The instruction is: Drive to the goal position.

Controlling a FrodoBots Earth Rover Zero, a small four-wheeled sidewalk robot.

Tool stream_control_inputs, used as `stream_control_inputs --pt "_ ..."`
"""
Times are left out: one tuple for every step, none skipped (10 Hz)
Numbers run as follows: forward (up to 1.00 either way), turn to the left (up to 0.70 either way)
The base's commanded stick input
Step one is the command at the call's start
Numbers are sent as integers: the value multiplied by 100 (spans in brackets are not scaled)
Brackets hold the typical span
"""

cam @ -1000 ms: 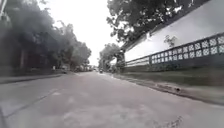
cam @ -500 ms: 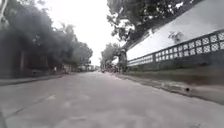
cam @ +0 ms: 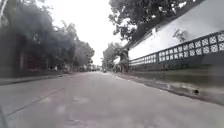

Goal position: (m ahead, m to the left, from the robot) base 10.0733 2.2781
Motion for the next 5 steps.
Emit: stream_control_inputs --pt "50 -50" --pt "50 -50" --pt "50 -50" --pt "50 -50" --pt "50 -50"
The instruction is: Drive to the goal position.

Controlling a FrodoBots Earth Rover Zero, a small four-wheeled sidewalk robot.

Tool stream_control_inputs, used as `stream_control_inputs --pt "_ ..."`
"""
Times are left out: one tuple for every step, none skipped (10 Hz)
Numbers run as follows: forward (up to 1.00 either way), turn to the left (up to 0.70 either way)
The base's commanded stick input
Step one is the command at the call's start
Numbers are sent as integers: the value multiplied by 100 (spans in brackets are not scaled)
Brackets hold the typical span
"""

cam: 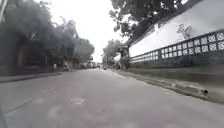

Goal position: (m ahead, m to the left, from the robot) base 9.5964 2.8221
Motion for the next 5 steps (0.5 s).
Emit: stream_control_inputs --pt "50 -38" --pt "50 -26" --pt "50 -14" --pt "50 -2" --pt "50 0"
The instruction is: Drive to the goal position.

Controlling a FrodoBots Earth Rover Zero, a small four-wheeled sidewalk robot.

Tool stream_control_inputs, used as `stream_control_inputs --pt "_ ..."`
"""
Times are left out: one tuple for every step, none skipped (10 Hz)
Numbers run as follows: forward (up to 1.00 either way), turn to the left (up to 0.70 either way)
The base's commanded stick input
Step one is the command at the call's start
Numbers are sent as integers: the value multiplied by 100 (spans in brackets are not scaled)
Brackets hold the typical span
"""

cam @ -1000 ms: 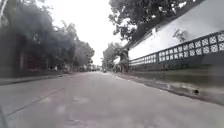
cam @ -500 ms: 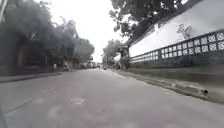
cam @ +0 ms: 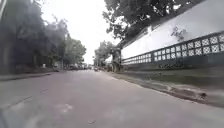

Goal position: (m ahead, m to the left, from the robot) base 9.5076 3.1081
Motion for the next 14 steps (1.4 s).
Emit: stream_control_inputs --pt "50 0" --pt "50 0" --pt "50 0" --pt "50 0" --pt "50 0" --pt "50 0" --pt "50 0" --pt "50 0" --pt "50 0" --pt "50 0" --pt "50 0" --pt "50 0" --pt "50 0" --pt "50 39"
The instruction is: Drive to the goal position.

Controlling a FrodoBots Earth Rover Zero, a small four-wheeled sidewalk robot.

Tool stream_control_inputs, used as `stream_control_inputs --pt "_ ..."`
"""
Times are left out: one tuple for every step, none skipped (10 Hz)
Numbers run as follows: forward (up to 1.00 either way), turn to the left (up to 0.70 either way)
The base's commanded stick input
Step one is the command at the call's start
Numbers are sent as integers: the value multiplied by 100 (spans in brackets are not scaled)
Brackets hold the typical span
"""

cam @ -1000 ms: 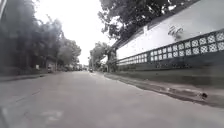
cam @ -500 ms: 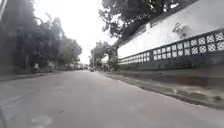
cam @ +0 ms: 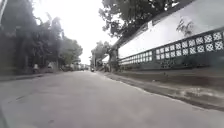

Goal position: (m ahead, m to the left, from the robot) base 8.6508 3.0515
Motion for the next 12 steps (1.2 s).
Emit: stream_control_inputs --pt "50 50" --pt "50 50" --pt "50 50" --pt "50 50" --pt "50 0" --pt "50 0" --pt "50 0" --pt "50 0" --pt "50 0" --pt "50 0" --pt "50 0" --pt "50 0"
